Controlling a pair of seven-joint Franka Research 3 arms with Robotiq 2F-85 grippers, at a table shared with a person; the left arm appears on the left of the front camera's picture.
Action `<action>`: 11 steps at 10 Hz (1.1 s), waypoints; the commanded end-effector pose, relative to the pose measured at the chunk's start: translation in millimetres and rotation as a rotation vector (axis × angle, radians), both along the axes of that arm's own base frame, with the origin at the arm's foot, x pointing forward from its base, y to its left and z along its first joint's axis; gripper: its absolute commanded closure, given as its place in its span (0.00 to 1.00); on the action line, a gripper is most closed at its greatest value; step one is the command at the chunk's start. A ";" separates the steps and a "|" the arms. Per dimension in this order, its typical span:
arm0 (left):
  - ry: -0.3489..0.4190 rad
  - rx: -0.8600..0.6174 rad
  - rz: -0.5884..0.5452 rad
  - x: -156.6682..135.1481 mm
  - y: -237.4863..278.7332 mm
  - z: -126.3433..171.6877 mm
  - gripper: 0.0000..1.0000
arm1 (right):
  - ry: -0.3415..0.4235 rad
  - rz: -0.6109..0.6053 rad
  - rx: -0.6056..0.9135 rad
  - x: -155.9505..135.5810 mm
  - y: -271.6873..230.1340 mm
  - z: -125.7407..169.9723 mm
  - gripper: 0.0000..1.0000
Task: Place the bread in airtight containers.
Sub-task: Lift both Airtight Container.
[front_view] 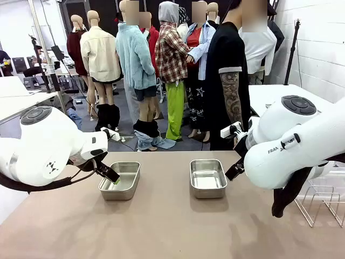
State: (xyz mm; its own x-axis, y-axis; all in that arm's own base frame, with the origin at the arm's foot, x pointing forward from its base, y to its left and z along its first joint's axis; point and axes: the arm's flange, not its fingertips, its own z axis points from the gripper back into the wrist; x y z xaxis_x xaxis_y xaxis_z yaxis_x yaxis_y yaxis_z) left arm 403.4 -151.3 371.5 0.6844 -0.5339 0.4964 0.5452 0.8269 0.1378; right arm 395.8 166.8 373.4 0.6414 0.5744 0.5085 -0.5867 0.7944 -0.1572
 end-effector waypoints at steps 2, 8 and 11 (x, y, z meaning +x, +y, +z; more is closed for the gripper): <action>0.000 0.000 0.000 0.0 0.0 0.0 0.00 | 0.000 0.000 0.000 0.0 0.0 0.0 0.00; 0.000 0.000 0.000 0.0 0.0 0.0 0.00 | 0.000 0.000 0.000 0.0 0.0 0.0 0.00; -0.043 0.006 -0.026 4.1 -4.3 21.2 0.00 | -0.066 0.035 -0.043 -4.8 4.3 17.9 0.00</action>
State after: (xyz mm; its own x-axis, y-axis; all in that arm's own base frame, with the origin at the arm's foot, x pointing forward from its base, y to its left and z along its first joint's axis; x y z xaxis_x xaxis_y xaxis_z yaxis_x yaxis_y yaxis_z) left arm 404.6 -154.5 377.2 0.6740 -0.5380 0.5063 0.5495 0.8231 0.1433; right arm 395.5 167.7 378.8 0.6230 0.5902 0.5134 -0.5960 0.7832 -0.1772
